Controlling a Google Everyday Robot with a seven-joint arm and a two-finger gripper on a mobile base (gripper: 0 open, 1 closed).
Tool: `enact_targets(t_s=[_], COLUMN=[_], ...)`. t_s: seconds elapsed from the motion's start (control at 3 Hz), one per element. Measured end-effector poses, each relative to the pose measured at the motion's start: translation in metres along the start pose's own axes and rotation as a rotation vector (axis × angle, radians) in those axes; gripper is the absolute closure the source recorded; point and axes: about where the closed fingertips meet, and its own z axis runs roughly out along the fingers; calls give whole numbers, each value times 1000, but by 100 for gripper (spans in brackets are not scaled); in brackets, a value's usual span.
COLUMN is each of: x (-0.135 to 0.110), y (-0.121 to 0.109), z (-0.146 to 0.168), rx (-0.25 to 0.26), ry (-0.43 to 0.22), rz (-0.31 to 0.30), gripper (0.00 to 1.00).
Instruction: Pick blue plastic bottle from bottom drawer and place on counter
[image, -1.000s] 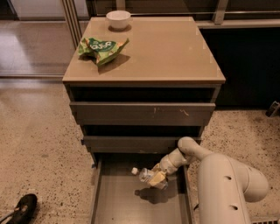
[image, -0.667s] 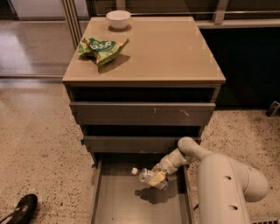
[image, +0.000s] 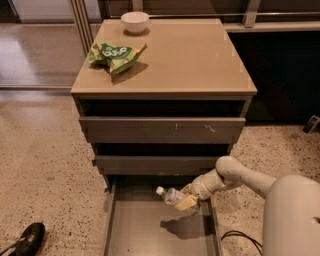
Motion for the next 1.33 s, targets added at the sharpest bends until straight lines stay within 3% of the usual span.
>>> enact_targets(t_s=[0.33,0.67,1.33], x=[-14,-31,-121], y=[29,36,5], z=[-39,-65,-165], rx=[68,55,-31], ry=[-44,-67,-128], rz=[10,49,29], gripper=[100,100,100])
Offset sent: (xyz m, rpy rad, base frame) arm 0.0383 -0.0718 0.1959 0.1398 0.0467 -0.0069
